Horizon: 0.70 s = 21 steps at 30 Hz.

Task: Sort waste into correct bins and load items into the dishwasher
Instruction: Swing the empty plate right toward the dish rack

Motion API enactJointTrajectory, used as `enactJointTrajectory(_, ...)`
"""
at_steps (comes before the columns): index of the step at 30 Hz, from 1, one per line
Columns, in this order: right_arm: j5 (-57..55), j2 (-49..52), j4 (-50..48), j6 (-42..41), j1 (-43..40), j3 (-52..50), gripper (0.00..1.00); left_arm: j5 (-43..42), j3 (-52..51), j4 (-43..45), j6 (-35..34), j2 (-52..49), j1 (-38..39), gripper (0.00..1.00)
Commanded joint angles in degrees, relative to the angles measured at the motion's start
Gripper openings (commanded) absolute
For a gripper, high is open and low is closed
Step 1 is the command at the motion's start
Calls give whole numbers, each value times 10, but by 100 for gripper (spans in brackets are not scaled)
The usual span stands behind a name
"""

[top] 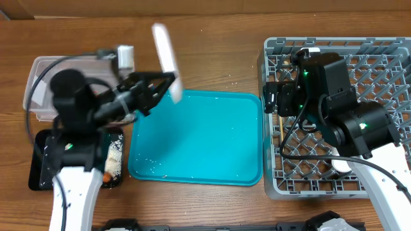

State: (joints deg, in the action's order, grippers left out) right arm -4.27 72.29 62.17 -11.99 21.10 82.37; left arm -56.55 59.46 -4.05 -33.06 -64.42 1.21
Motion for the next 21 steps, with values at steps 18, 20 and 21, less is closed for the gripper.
enactJointTrajectory(18,2,-2,-3,-2,2,13,100,-32,8,804,-450,-454,193,4)
enactJointTrajectory(20,1,-2,-3,-2,2,13,100,-24,8,829,-469,-478,207,4)
enactJointTrajectory(21,2,-2,-3,-2,2,13,100,-17,8,846,-479,-489,215,4)
